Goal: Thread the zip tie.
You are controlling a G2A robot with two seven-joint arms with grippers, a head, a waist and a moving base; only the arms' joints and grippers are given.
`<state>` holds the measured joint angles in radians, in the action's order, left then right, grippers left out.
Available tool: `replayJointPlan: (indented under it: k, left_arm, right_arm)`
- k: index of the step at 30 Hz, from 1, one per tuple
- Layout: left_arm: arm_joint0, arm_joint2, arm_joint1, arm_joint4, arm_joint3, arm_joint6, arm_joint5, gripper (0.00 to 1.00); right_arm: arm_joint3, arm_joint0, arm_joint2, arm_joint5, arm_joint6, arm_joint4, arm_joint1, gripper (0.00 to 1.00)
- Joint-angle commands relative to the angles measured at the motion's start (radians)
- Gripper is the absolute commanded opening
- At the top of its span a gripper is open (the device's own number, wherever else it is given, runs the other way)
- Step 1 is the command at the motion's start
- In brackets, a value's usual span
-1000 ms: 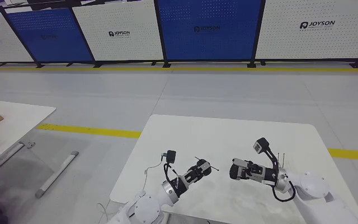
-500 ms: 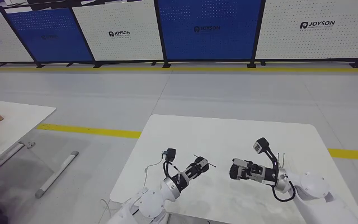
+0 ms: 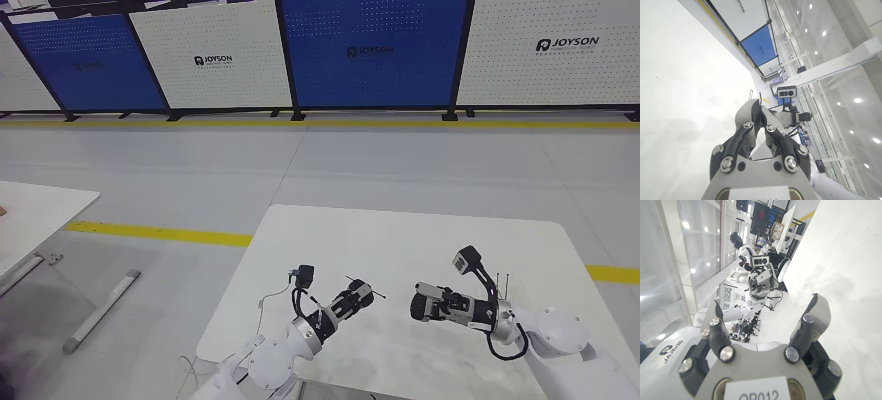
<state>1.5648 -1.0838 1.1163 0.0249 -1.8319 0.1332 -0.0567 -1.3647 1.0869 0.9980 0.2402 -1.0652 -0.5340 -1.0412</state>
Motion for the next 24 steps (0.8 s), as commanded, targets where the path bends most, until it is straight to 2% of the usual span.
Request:
replayJointPlan:
  k: [1, 4, 7, 11, 13, 15, 24]
  left_arm:
    - [0.000, 0.000, 0.000, 0.000, 0.000, 0.000, 0.000, 0.00]
    - [0.000, 0.000, 0.000, 0.000, 0.000, 0.000, 0.000, 0.00]
    - [0.000, 0.000, 0.000, 0.000, 0.000, 0.000, 0.000, 0.00]
    - [0.000, 0.000, 0.000, 0.000, 0.000, 0.000, 0.000, 0.00]
    - [0.000, 0.000, 0.000, 0.000, 0.000, 0.000, 0.000, 0.00]
    - [0.000, 0.000, 0.000, 0.000, 0.000, 0.000, 0.000, 0.00]
    - [0.000, 0.000, 0.000, 0.000, 0.000, 0.000, 0.000, 0.00]
  right_arm:
    - [-0.032, -0.002, -0.011, -0.004, 0.004, 0.101, 0.002, 1.00]
    - [-0.069, 0.002, 0.000, -0.013, 0.008, 0.164, 0.008, 1.00]
    - [-0.113, 0.019, 0.047, -0.026, 0.014, 0.212, 0.023, 1.00]
    - [-0.184, 0.058, 0.121, -0.082, 0.026, 0.326, 0.048, 1.00]
    - [-0.205, 0.073, 0.150, -0.153, 0.044, 0.443, 0.061, 1.00]
    - [-0.230, 0.074, 0.146, -0.234, 0.062, 0.548, 0.066, 1.00]
    - [-0.230, 0.074, 0.146, -0.234, 0.062, 0.548, 0.066, 1.00]
